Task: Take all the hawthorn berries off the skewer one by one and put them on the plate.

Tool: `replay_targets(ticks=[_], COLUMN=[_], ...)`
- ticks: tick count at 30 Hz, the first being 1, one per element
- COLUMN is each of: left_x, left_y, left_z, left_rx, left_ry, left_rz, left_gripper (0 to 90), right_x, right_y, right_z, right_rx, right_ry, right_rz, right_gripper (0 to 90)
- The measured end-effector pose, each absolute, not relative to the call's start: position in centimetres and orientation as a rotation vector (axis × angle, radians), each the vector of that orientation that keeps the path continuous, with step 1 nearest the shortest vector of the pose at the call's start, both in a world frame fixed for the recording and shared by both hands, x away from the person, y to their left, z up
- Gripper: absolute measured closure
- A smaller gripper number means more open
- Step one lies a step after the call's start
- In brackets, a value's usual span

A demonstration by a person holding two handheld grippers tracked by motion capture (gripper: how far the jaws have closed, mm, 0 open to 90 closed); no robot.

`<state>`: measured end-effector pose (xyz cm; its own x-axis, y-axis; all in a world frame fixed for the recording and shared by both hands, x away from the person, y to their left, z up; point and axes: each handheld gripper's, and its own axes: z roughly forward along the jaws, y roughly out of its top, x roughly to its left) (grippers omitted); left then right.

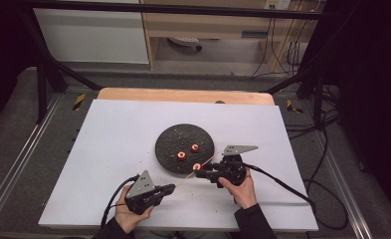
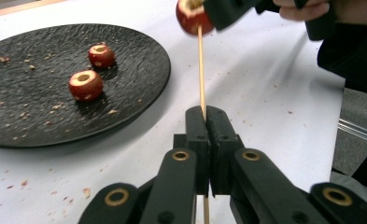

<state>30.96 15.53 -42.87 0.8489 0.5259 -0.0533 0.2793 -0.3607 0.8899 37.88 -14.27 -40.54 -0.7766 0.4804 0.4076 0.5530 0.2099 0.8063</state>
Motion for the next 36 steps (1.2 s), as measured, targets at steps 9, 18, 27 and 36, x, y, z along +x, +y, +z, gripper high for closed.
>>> replay_targets(ticks=[9,18,27,36], left_x=[30.8,30.9,31.0,31.1], left_y=[16.8,17.3,18.0,18.3], left_z=[-42.7,-42.6,-42.5,-42.5], left_rx=[1.95,1.942,1.935,1.932], left_ry=[0.607,0.613,0.617,0.629], left_rz=[0.312,0.322,0.329,0.336], left_gripper=[88.2,88.2,88.2,88.2], right_x=[39.3,40.3,41.1,42.0], right_y=[-15.2,-16.0,-16.9,-18.4], right_z=[-39.4,-38.7,-37.8,-36.5], right_rx=[-1.075,-1.106,-1.16,-1.249], right_ry=[-2.361,-2.349,-2.352,-2.409], right_rz=[-1.675,-1.685,-1.697,-1.696], right_gripper=[60.0,60.1,60.2,60.2])
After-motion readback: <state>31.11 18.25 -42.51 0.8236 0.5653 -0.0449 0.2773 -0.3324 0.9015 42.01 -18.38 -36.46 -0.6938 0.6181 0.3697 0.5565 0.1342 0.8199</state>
